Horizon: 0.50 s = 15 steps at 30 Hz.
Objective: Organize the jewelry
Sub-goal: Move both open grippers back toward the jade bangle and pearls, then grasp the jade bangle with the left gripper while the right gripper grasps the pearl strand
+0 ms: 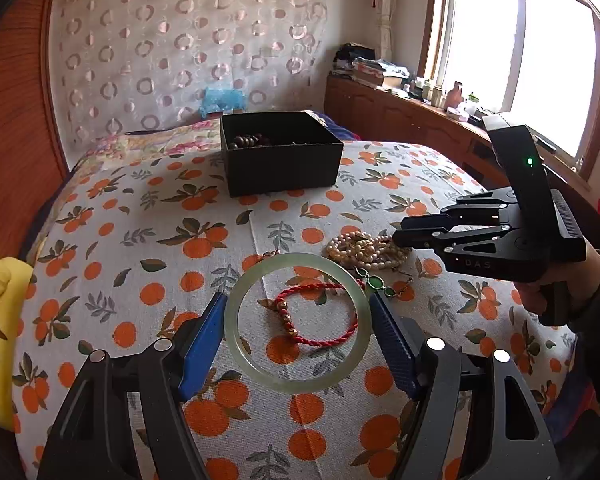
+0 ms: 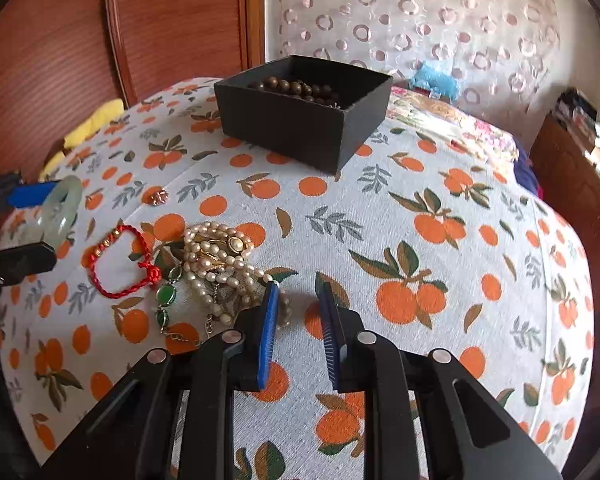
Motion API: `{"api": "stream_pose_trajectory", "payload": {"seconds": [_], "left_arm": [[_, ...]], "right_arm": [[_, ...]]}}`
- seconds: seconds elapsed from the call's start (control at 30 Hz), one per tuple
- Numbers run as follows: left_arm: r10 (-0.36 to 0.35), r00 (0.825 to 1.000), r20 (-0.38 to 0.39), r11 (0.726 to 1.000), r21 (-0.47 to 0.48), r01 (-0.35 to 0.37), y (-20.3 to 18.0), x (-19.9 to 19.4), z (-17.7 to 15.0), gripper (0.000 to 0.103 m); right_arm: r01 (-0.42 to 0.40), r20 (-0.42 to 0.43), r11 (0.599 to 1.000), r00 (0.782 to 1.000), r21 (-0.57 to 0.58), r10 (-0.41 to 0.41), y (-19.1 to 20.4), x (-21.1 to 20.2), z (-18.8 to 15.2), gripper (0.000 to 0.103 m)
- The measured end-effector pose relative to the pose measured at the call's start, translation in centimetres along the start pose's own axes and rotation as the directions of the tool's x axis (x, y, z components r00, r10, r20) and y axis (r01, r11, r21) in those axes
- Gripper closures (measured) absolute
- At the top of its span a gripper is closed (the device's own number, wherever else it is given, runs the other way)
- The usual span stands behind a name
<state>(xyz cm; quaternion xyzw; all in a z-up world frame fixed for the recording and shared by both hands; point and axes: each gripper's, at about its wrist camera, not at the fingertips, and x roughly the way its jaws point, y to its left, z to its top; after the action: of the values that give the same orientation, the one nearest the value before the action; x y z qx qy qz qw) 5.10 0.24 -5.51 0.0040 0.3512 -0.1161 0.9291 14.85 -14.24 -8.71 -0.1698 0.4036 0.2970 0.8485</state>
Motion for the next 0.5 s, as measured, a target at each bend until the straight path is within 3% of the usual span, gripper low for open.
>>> {"api": "stream_pose_trajectory", "payload": {"seconds": [0.07, 0.1, 0.27, 0.5], "left_arm": [[0.001, 1.000, 0.001, 1.000, 0.000, -0.001, 0.0, 0.0, 0.0, 0.034], [0.002, 1.000, 0.001, 1.000, 0.000, -0.002, 0.0, 0.0, 0.0, 0.034], [0.006, 1.000, 0.004, 1.000, -0.006, -0.006, 0.2, 0.0, 0.0, 0.034], [0.014, 1.000, 0.016, 1.000, -0.014, -0.014, 0.8, -0.2, 0.2, 0.034]], "right_arm": [[0.017, 0.004, 0.999, 1.000, -0.028, -0.017, 0.2, 0.2, 0.1, 0.096], [0.016, 0.003, 0.999, 1.000, -0.028, -0.016, 0.2, 0.2, 0.2, 0.098], [0.028, 0.010, 0.999, 1.000, -0.038, -0.027, 0.3, -0.2, 0.4, 0.098], [0.040, 0.135, 0.999, 0.990, -0.024, -0.036, 0.2, -4.3, 2.5, 0.098]]}}
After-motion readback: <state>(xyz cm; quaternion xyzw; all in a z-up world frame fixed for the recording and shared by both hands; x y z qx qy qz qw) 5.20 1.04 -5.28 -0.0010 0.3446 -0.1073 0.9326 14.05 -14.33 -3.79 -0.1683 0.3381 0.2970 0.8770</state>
